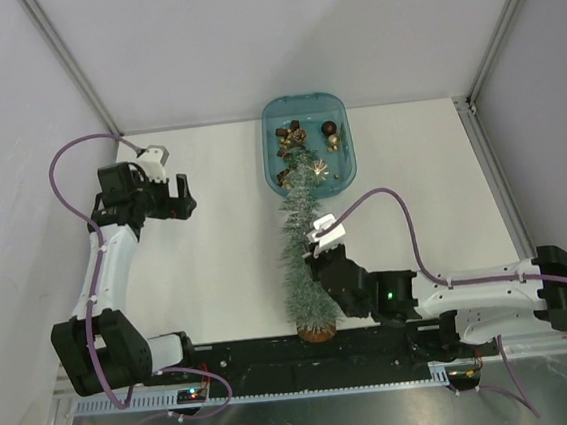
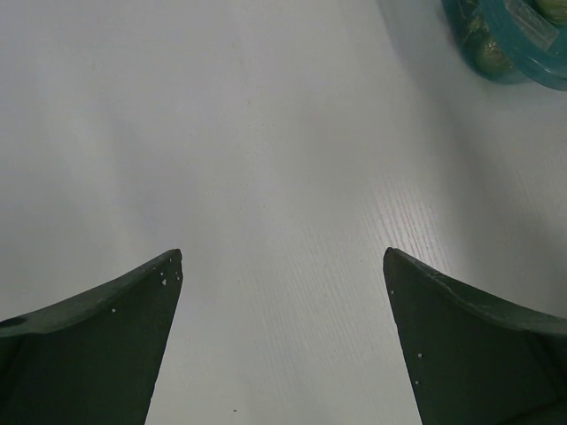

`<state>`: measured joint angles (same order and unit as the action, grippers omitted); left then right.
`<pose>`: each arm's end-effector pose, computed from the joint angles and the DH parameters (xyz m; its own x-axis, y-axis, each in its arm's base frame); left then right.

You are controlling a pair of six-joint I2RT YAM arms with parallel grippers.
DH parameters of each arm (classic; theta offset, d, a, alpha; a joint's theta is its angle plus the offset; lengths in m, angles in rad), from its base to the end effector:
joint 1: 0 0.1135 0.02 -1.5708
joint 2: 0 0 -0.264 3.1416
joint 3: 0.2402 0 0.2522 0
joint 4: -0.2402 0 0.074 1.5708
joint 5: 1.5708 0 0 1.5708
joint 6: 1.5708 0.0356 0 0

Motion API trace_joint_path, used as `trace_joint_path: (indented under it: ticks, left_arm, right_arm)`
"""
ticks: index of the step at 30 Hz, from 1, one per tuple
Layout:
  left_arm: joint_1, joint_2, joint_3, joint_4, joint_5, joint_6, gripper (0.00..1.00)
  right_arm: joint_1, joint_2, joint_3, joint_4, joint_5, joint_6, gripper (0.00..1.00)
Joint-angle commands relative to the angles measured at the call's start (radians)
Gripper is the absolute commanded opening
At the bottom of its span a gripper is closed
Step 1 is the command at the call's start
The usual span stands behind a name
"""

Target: Decorate the small christmas tree

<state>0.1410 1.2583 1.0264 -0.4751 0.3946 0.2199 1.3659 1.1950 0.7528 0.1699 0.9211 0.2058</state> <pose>0.2715 0.0247 0.2974 -0.5928 0.1193 -0.7965 0.2961 0.9520 -0.0778 0.0811 0.2509 0.2828 -0.1427 -0.0792 -0.9866 -0.4158 0.9093 -0.0128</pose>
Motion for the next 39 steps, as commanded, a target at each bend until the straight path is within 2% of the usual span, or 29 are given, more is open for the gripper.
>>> trace_joint_path:
  ticks: [1,4,8,14,16,22,27,34,39]
  left_arm:
    - [0.002,-0.029,-0.004,0.007,-0.003,0.017,1.0]
    - [0.002,-0.026,-0.001,0.008,0.0,0.014,1.0]
    - [0.0,-0.02,0.005,0.007,0.005,0.009,1.0]
    - [-0.007,-0.015,0.017,0.007,0.011,-0.006,1.0]
    - [-0.007,-0.018,0.018,0.007,0.011,-0.007,1.0]
    - [-0.008,-0.016,0.021,0.008,-0.002,0.002,1.0]
    - [-0.008,-0.007,0.025,0.007,0.001,-0.001,1.0]
    - [-0.009,-0.006,0.025,0.007,0.004,0.001,1.0]
    - [-0.01,-0.015,0.025,0.006,0.009,-0.002,1.0]
  right_arm:
    - [0.064,-0.021,-0.02,0.017,0.157,0.043,0.0]
    - [0.136,-0.018,-0.031,0.025,0.233,0.044,0.0]
    - [0.192,-0.008,-0.053,0.13,0.307,-0.057,0.0]
    - [0.127,-0.024,-0.051,0.486,0.211,-0.372,0.0]
    - [0.095,-0.039,-0.039,0.536,0.167,-0.417,0.0]
    - [0.047,-0.043,-0.03,0.518,0.099,-0.402,0.0]
    - [0.084,-0.002,-0.056,0.448,0.166,-0.318,0.0]
    - [0.22,0.117,-0.167,0.803,0.388,-0.525,0.0]
    - [0.212,0.237,-0.173,1.337,0.368,-0.924,0.0]
